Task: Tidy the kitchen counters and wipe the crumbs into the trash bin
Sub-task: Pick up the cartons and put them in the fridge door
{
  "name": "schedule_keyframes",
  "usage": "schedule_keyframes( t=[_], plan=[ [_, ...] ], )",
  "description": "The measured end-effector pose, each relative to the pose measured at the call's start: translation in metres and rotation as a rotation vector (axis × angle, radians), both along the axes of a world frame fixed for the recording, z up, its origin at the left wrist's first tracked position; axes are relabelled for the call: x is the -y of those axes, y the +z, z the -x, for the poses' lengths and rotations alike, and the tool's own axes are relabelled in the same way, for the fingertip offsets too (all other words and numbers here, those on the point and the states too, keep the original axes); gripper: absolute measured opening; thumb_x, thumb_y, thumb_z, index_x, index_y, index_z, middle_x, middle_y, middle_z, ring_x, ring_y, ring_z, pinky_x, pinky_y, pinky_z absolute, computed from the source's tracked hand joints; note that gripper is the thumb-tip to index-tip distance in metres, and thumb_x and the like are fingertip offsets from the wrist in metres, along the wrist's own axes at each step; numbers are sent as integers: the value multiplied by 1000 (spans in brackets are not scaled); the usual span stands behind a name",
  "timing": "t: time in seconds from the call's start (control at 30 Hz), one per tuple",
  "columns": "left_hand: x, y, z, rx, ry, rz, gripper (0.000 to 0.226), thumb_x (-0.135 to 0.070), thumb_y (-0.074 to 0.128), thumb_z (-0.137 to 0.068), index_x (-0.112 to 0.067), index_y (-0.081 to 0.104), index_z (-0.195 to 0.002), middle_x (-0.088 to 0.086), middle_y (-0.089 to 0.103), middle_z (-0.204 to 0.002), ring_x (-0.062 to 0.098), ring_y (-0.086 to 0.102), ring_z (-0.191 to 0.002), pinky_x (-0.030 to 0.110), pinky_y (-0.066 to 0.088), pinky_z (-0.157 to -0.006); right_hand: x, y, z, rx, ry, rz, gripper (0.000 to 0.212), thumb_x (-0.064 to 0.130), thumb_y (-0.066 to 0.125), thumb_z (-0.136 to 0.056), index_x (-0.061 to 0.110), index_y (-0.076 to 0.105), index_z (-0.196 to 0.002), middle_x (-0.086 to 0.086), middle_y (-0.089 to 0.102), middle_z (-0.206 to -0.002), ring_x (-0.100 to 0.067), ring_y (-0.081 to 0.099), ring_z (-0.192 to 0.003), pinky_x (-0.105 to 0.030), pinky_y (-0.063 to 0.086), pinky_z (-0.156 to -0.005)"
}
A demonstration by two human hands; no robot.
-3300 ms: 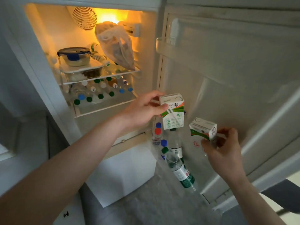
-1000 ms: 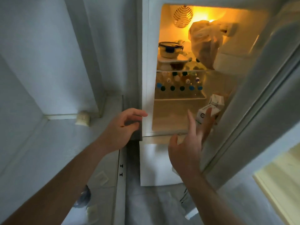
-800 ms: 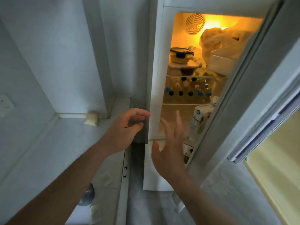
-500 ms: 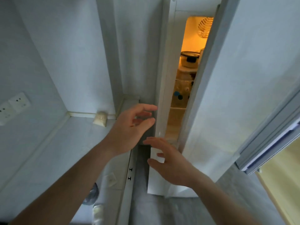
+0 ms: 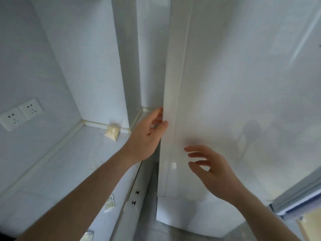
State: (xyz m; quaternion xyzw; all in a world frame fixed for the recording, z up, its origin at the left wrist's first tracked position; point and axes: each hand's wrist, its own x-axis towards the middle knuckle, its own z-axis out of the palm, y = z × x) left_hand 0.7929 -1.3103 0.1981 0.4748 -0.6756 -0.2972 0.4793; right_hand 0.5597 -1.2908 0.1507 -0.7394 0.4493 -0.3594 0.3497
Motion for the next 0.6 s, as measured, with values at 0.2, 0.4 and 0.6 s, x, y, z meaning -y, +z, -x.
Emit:
schedule_keyframes(
  t=[0.2,0.4,0.6],
  plan=[
    [49,-17,13,-32,335,61,25,-21,63,-99,-18,67,-123,-6,71,-110,5,67,-100,11,51,-81,47,-2,56,-16,-73,214,45,0,70,-87,34,64,-115,15,64,-122,-11,65,-111,-29,54,-89],
    [86,-21,26,-48,473,30,28,-15,68,-95,-15,68,-123,-4,72,-113,-2,66,-94,3,47,-76,80,-9,79,-14,-17,254,56,-3,72,-85,32,59,-127,16,60,-128,-11,63,-112,-25,51,-92],
    [83,-39,50,-43,476,96,59,-6,61,-98,-22,41,-152,-7,48,-138,2,57,-119,14,50,-99,98,-19,85,-2,20,294,60,-5,73,-82,29,58,-129,19,60,-127,-11,63,-110,-27,50,-94]
  ],
)
